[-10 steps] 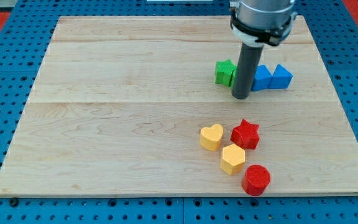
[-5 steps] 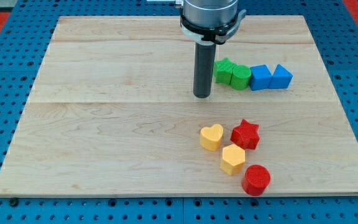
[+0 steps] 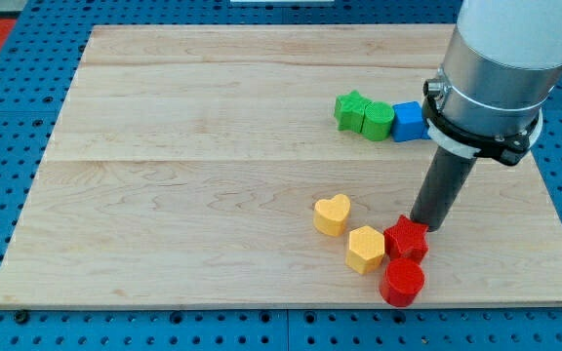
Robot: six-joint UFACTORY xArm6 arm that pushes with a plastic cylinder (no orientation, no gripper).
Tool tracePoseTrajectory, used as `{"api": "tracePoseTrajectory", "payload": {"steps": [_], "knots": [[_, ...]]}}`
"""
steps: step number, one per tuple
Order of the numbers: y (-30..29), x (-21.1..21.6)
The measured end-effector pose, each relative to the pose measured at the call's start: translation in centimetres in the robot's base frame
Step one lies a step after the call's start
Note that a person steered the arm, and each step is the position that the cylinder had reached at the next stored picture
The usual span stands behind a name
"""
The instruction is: Move the red blocks into the yellow hexagon
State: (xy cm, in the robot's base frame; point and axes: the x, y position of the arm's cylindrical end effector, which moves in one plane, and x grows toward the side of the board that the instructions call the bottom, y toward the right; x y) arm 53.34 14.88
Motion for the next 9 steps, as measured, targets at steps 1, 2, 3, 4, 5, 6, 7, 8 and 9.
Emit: {"api": "tracePoseTrajectory", "payload": {"steps": [1,2,3,4,5,6,7,8,9], "knots": [[0.8,0.0],[4.5,4.0],[3.3,8.3],[2.6,8.5],[2.1,8.5],[0.8,8.5],[-0.5,8.5],[-1.7,8.6],[-2.4,8.5]]}}
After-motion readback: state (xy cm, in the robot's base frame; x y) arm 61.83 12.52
